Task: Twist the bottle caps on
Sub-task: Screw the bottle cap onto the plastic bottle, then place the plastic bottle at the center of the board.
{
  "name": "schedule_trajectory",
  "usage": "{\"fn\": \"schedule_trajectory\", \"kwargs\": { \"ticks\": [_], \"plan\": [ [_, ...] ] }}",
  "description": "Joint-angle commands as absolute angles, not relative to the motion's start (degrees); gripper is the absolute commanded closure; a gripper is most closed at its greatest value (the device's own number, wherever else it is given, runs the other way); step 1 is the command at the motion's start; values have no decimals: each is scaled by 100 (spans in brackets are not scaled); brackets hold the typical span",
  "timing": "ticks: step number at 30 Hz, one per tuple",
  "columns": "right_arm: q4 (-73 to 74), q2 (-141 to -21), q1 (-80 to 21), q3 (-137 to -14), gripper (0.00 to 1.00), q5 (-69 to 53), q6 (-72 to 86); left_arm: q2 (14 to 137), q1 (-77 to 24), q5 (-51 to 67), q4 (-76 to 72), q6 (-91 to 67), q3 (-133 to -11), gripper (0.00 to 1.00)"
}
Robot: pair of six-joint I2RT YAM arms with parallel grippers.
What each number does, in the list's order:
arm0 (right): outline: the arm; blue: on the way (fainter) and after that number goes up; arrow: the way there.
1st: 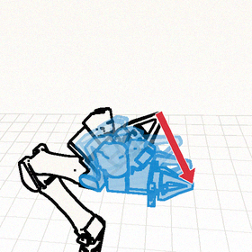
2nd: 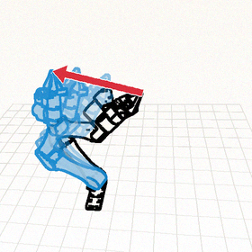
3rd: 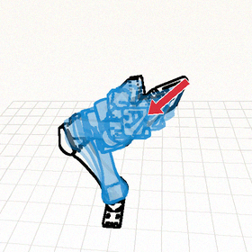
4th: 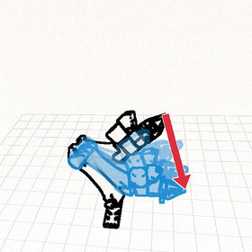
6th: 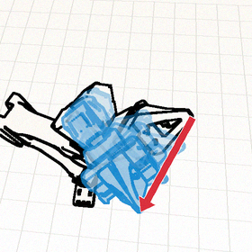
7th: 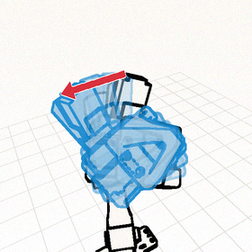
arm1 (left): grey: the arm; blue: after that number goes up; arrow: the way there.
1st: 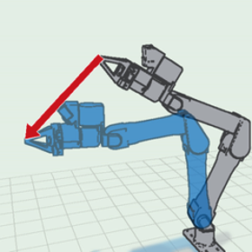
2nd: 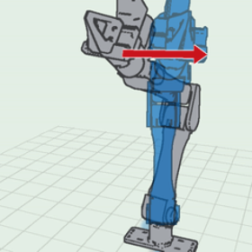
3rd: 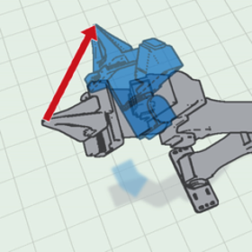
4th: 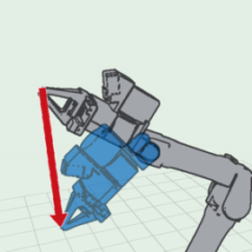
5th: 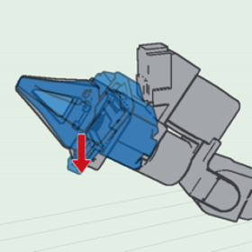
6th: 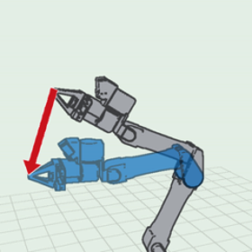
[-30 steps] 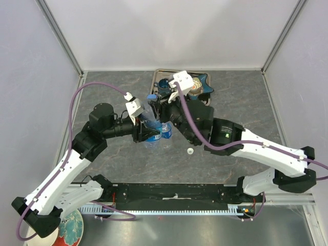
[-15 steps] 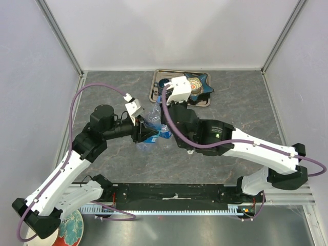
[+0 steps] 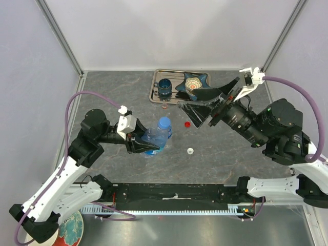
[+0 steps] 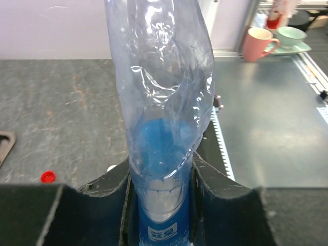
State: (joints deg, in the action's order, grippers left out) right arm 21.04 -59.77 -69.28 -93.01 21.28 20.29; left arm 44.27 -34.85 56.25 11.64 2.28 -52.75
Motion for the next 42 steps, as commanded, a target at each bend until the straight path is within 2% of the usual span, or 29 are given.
{"fn": "schedule_trajectory", "kwargs": {
  "ticks": [1,2,8,18,28,31,32,33,35,36,38,39,40,41,42],
  "plan": [
    [2022,-6187,-6750,-9062,12,178,1619,4517,-3489,6757,879,431,-5484,90],
    [2004,-6214,-6741,-9044,12,-512,1539,4552,-3489,7098,870,405,-5528,90],
    [1645,-6302,-6680,-8895,18,-1843,1248,4632,-3489,8067,949,132,-5704,90],
    [924,-6477,-6653,-8588,30,-2496,1423,4623,-3489,8095,897,53,-5687,91],
    [598,-6346,-6653,-8209,27,-2619,1573,4500,-3489,7524,580,-386,-5502,93],
    [536,-6398,-6653,-8218,45,-2453,1600,4491,-3489,7392,475,-509,-5484,93],
    [536,-6468,-6653,-8279,57,-2400,1608,4500,-3489,7331,466,-527,-5484,93],
    [536,-6495,-6653,-8305,61,-2373,1608,4491,-3489,7278,457,-588,-5493,92],
    [536,-6548,-6653,-8349,72,-2225,1582,4456,-3489,7076,483,-685,-5493,84],
    [545,-6565,-6653,-8358,75,-2171,1565,4430,-3489,6988,544,-703,-5502,65],
    [580,-6609,-6653,-8419,82,-2049,1503,4369,-3489,6760,632,-721,-5493,37],
    [615,-6635,-6653,-8463,84,-1883,1459,4272,-3489,6689,676,-703,-5476,18],
    [659,-6671,-6653,-8507,85,-1811,1415,4228,-3481,6532,790,-651,-5458,7],
    [772,-6741,-6653,-8586,87,-1715,1372,4149,-3480,6391,852,-633,-5441,1],
    [852,-6785,-6662,-8648,88,-1531,1284,4018,-3480,6233,931,-633,-5414,1]
  ]
}}
